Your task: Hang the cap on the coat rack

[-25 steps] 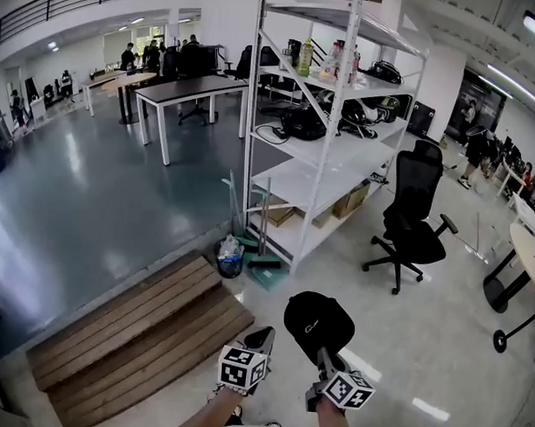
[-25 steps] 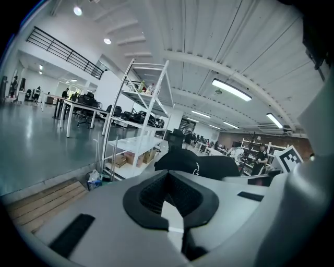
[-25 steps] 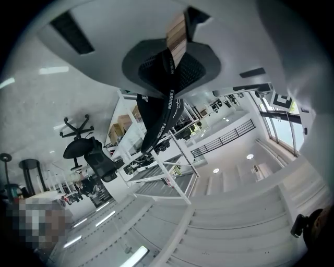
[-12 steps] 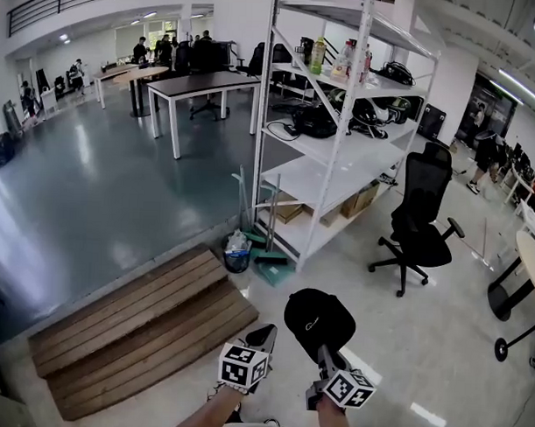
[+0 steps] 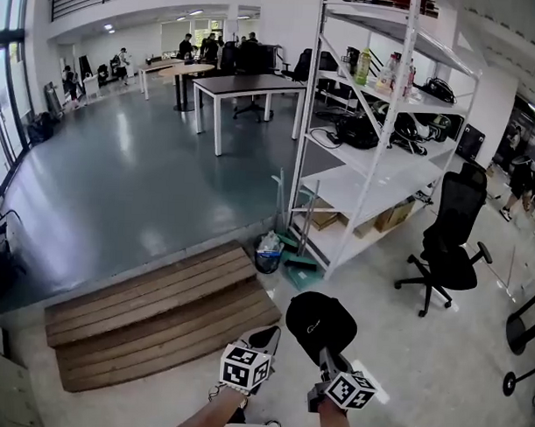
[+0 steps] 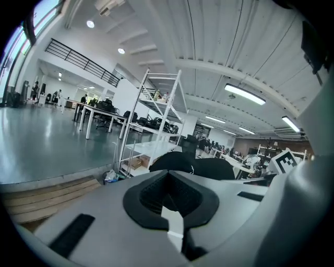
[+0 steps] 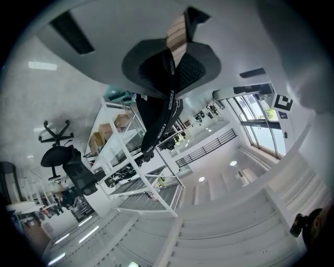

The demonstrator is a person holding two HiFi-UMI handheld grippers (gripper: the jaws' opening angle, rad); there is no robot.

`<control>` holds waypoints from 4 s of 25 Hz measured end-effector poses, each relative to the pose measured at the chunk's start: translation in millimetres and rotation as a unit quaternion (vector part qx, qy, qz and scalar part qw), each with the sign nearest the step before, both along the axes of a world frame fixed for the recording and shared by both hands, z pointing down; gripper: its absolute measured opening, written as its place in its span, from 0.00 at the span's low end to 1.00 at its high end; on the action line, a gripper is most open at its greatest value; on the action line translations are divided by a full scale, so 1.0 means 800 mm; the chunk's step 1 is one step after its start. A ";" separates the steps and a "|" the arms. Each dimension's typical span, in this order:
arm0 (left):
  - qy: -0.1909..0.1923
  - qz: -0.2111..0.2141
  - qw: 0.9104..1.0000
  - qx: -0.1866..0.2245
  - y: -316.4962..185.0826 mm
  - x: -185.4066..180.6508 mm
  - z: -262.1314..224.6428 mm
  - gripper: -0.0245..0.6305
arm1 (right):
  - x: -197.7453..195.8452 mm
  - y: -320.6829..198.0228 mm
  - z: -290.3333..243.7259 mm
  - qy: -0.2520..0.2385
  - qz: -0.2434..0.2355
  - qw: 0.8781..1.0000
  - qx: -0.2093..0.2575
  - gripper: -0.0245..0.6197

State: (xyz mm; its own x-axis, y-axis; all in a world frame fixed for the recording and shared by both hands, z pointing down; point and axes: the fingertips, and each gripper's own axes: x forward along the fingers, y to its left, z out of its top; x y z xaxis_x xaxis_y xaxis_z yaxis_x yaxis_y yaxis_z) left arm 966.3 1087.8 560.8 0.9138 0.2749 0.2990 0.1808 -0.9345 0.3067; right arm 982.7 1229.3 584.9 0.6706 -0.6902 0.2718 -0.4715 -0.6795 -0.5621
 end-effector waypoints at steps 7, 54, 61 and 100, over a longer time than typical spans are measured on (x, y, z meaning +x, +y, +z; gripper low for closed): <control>0.003 -0.088 0.996 -0.006 -0.049 -0.058 0.004 0.04 | -0.029 -0.056 0.007 -0.003 -0.090 0.996 -0.001 0.07; -0.004 -0.411 0.911 -0.025 -0.272 -0.339 0.026 0.04 | -0.222 -0.359 0.020 -0.014 -0.415 0.910 0.009 0.07; -0.003 -0.475 0.880 -0.021 -0.336 -0.418 0.020 0.04 | -0.284 -0.438 0.018 -0.014 -0.469 0.883 0.015 0.07; 0.007 -0.699 0.714 -0.029 -0.553 -0.850 0.039 0.04 | -0.681 -0.755 0.038 -0.009 -0.675 0.738 -0.009 0.07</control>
State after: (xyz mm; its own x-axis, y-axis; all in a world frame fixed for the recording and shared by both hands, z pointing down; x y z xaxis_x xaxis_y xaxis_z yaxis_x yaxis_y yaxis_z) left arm 286.3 645.2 591.9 0.3097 -0.8982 0.3120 -0.9133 -0.1898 0.3603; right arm 437.7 625.4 615.6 -0.6282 -0.7221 0.2897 -0.7182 0.3949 -0.5730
